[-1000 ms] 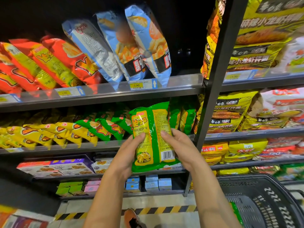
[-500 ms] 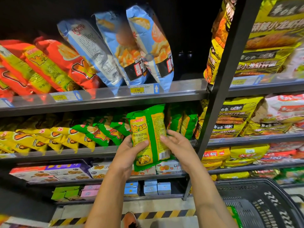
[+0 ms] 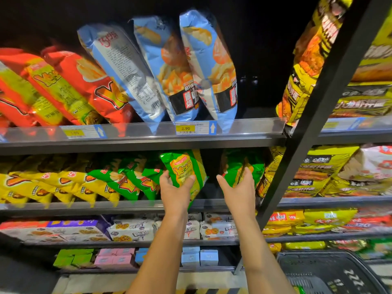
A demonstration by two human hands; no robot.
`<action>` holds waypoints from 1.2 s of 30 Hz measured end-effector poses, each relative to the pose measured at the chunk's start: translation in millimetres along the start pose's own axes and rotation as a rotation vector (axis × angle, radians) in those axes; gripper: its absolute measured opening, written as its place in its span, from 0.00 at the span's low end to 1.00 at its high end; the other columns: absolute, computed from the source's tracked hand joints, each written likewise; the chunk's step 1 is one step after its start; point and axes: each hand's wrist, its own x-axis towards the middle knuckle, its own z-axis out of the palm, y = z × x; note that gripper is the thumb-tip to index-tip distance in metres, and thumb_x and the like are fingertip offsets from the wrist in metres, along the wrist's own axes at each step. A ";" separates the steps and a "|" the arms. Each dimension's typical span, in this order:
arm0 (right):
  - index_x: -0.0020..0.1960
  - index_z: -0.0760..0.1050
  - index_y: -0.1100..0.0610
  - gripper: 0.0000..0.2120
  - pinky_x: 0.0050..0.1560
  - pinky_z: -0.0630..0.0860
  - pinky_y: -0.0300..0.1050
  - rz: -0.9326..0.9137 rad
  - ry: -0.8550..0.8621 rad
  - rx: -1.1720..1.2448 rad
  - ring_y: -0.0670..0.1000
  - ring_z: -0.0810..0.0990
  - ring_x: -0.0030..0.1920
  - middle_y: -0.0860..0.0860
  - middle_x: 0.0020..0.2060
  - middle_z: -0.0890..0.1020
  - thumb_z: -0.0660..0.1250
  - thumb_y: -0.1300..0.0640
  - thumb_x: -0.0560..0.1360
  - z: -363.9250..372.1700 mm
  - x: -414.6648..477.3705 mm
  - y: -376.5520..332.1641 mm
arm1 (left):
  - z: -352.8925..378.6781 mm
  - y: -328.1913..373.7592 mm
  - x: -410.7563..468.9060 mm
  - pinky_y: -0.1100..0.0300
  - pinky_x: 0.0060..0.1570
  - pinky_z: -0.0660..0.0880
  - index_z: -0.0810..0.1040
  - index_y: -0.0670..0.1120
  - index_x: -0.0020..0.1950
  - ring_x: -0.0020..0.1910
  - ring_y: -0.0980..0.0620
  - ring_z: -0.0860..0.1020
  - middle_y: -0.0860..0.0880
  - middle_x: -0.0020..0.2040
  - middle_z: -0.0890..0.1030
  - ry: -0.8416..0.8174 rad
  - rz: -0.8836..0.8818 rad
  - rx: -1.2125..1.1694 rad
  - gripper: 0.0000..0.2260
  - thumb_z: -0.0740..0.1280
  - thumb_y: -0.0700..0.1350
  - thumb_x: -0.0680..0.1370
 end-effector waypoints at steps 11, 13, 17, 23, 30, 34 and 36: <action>0.81 0.58 0.57 0.46 0.66 0.75 0.59 0.088 0.108 -0.127 0.60 0.72 0.73 0.58 0.74 0.71 0.75 0.38 0.74 26.5 18.7 0.2 | 38.2 -31.8 34.2 0.55 0.60 0.74 0.67 0.47 0.74 0.58 0.47 0.80 0.54 0.52 0.79 0.082 -0.008 0.134 0.34 0.81 0.42 0.74; 0.81 0.58 0.57 0.46 0.65 0.75 0.58 0.116 0.118 -0.124 0.61 0.73 0.73 0.58 0.74 0.72 0.75 0.38 0.74 31.8 20.3 1.7 | 41.2 -43.0 40.9 0.48 0.62 0.78 0.67 0.50 0.73 0.59 0.43 0.82 0.47 0.57 0.82 0.087 -0.022 0.172 0.35 0.82 0.45 0.72; 0.79 0.60 0.58 0.44 0.63 0.75 0.60 0.143 0.141 -0.153 0.62 0.74 0.71 0.58 0.72 0.73 0.75 0.38 0.75 41.2 23.7 4.6 | 44.3 -60.6 51.8 0.43 0.62 0.79 0.66 0.53 0.71 0.62 0.43 0.81 0.46 0.62 0.82 0.139 -0.013 0.271 0.37 0.84 0.51 0.70; 0.74 0.66 0.57 0.33 0.59 0.77 0.60 0.137 0.174 -0.192 0.63 0.78 0.66 0.58 0.66 0.78 0.72 0.41 0.78 47.6 27.4 9.1 | 44.1 -69.1 54.6 0.42 0.65 0.77 0.69 0.47 0.71 0.65 0.40 0.79 0.44 0.66 0.79 0.191 -0.001 0.301 0.36 0.84 0.48 0.69; 0.74 0.70 0.56 0.26 0.57 0.77 0.55 0.094 0.204 -0.148 0.59 0.80 0.63 0.55 0.63 0.81 0.69 0.44 0.81 47.7 22.3 14.5 | 37.0 -70.6 54.3 0.45 0.60 0.75 0.70 0.43 0.67 0.63 0.39 0.77 0.42 0.64 0.77 0.179 -0.018 0.366 0.32 0.83 0.44 0.70; 0.75 0.70 0.57 0.26 0.54 0.72 0.49 0.072 0.209 -0.087 0.58 0.79 0.64 0.55 0.63 0.81 0.69 0.46 0.82 44.9 16.4 16.7 | 33.6 -69.3 51.1 0.46 0.58 0.77 0.69 0.44 0.64 0.60 0.40 0.79 0.44 0.61 0.77 0.159 -0.013 0.383 0.30 0.83 0.46 0.71; 0.75 0.70 0.57 0.26 0.54 0.72 0.49 0.064 0.205 -0.047 0.58 0.80 0.64 0.55 0.62 0.82 0.69 0.46 0.82 42.2 12.9 16.2 | 31.2 -67.4 47.8 0.48 0.57 0.76 0.69 0.43 0.66 0.59 0.41 0.78 0.45 0.60 0.76 0.148 -0.018 0.394 0.30 0.82 0.47 0.72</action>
